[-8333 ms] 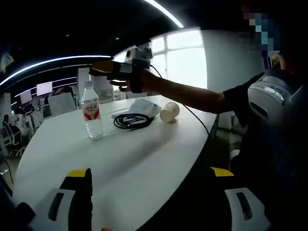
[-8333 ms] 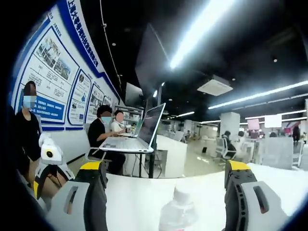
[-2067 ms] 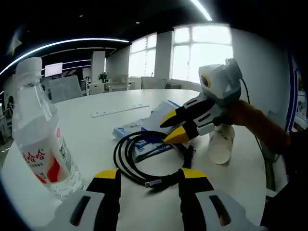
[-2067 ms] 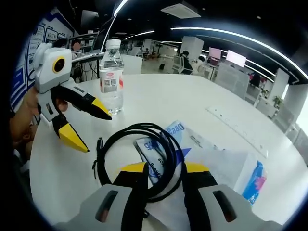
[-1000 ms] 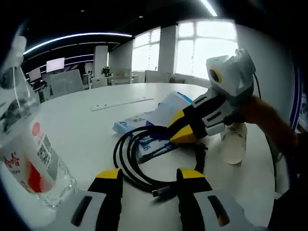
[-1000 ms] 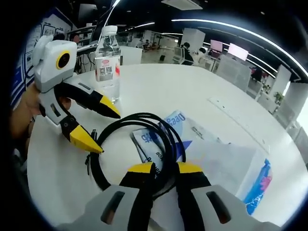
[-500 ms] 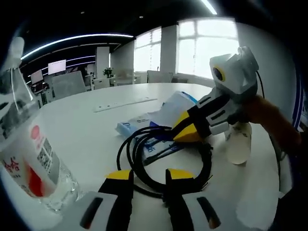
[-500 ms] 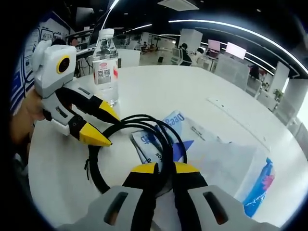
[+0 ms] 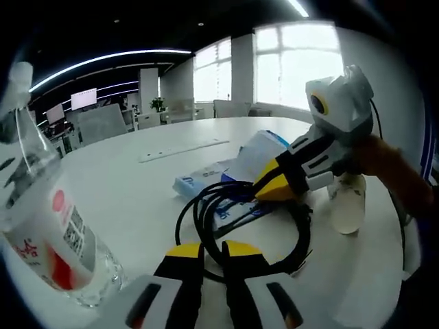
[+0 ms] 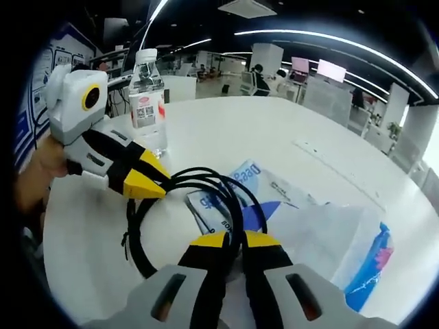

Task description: Arrange the tabletop items into an orderly group along one side of the table until the central work area is clear of visible clutter.

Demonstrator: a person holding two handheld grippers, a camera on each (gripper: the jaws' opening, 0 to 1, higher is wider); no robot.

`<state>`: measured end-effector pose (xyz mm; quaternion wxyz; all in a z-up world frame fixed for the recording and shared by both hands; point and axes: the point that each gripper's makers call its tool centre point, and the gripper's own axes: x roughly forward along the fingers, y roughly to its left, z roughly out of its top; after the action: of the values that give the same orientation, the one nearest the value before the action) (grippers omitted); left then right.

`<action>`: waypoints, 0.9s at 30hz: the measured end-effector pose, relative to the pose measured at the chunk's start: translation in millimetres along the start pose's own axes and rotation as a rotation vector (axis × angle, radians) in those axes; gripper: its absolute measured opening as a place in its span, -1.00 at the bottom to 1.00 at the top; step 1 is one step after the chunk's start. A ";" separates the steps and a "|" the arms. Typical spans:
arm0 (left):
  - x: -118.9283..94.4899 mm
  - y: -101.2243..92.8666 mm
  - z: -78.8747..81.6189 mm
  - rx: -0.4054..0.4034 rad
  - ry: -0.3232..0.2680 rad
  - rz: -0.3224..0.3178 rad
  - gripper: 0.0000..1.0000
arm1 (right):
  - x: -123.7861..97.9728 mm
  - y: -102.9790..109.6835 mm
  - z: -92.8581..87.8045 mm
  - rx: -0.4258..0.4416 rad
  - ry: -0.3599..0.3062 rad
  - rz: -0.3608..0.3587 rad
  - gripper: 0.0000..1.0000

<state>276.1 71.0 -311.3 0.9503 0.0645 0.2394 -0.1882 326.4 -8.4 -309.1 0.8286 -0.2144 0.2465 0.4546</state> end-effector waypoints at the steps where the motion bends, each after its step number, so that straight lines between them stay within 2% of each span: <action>1: -0.8 0.0 0.1 -0.002 -0.002 0.002 -0.88 | -1.0 0.5 0.6 0.001 -0.004 -0.001 -0.90; 8: -4.8 -1.1 1.5 -0.016 -0.021 0.004 -0.91 | -7.8 5.9 1.2 0.028 -0.033 0.002 -0.91; 12: 1.4 13.9 5.4 -0.024 -0.023 0.002 -0.92 | -7.9 4.5 4.0 0.026 -0.040 0.000 -0.91; 19: 10.3 23.7 7.0 -0.015 -0.018 -0.005 -0.88 | -7.4 4.0 3.0 0.026 -0.040 -0.005 -0.91; 23: 8.0 13.2 4.5 -0.011 -0.018 -0.001 -0.82 | -7.9 4.4 3.0 0.025 -0.039 -0.005 -0.91; 27: 8.7 14.8 4.3 -0.003 -0.015 0.007 -0.76 | -7.0 3.5 2.8 0.024 -0.037 -0.005 -0.91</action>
<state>290.8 80.9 -311.2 0.9529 0.0624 0.2322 -0.1849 320.8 -9.6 -303.1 0.8367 -0.1968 0.2360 0.4534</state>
